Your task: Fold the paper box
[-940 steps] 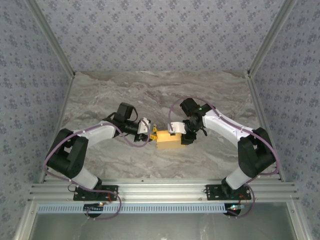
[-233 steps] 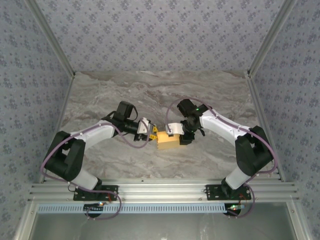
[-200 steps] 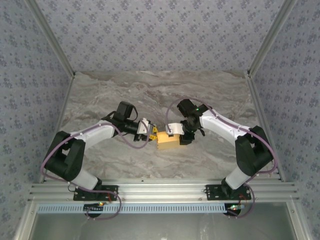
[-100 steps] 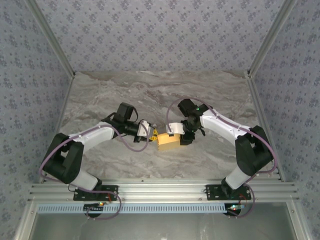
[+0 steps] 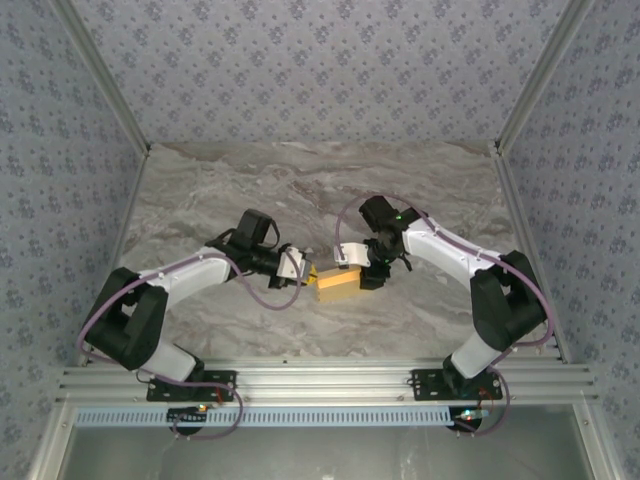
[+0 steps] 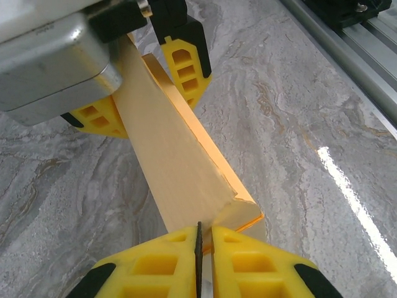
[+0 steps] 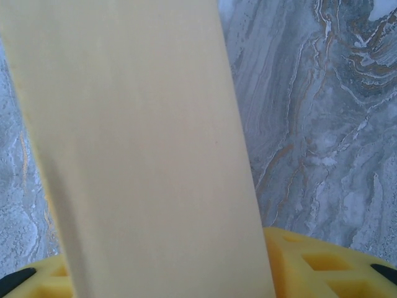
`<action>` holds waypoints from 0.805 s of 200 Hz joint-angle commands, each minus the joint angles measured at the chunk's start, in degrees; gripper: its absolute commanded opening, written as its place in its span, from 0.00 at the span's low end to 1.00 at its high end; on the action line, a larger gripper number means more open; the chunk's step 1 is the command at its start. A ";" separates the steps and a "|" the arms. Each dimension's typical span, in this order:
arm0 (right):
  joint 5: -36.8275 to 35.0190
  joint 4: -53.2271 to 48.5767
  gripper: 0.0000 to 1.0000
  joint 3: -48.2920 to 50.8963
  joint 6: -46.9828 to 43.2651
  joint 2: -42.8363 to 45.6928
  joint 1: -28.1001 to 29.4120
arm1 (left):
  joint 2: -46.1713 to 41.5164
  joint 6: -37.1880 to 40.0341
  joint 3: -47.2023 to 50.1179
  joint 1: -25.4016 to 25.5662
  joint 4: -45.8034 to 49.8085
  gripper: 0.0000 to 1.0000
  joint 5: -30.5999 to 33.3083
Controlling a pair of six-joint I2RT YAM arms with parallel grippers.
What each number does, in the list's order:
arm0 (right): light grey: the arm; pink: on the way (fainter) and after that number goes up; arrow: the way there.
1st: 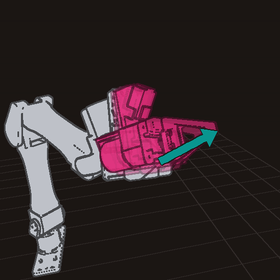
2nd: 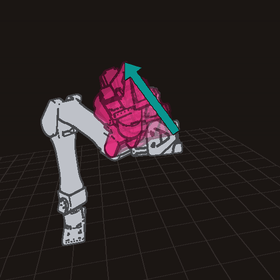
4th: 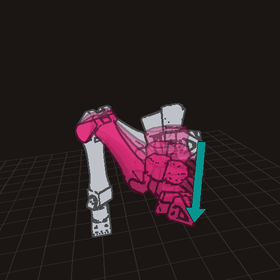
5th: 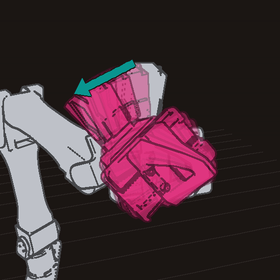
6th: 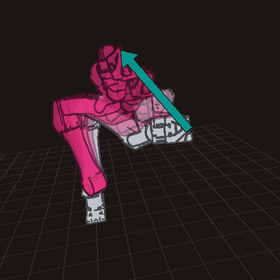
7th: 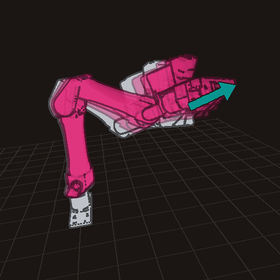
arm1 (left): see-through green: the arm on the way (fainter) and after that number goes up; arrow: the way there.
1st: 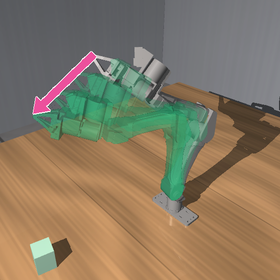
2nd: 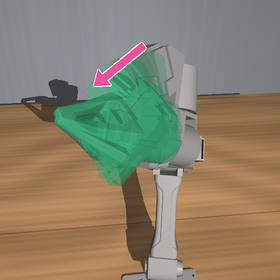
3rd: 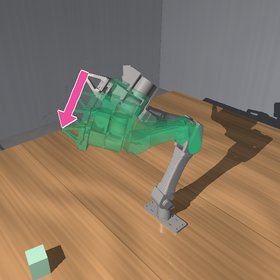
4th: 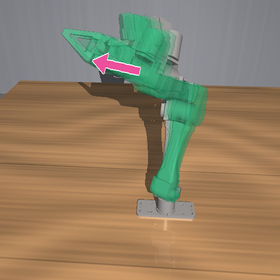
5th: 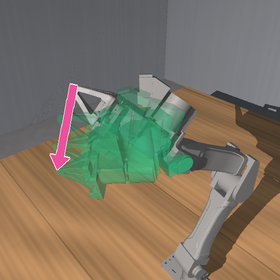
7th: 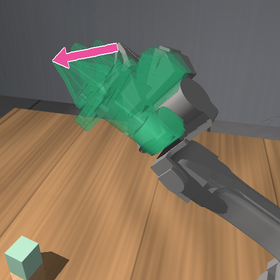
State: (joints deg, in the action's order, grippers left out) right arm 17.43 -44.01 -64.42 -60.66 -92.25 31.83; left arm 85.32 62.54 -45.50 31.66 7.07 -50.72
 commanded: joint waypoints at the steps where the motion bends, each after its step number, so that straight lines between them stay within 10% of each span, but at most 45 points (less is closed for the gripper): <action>1: 3.80 0.73 0.54 0.00 2.24 -0.22 -0.08 | 1.46 1.25 1.30 1.92 3.38 0.13 4.17; 78: 10.15 2.92 0.73 2.21 1.42 6.94 -0.77 | 3.18 1.70 0.52 2.27 4.62 0.13 8.35; 86: 10.31 3.21 1.00 2.29 1.84 7.67 -1.15 | 3.36 1.71 0.47 2.31 4.53 0.13 8.25; 161: 6.73 19.30 1.00 6.58 20.79 20.84 -3.89 | -0.44 -11.35 0.34 -1.93 0.05 0.23 7.44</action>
State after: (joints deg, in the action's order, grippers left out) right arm 27.94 -35.42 -59.90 -53.63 -77.08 28.60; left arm 88.12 57.91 -44.66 31.77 8.27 -41.98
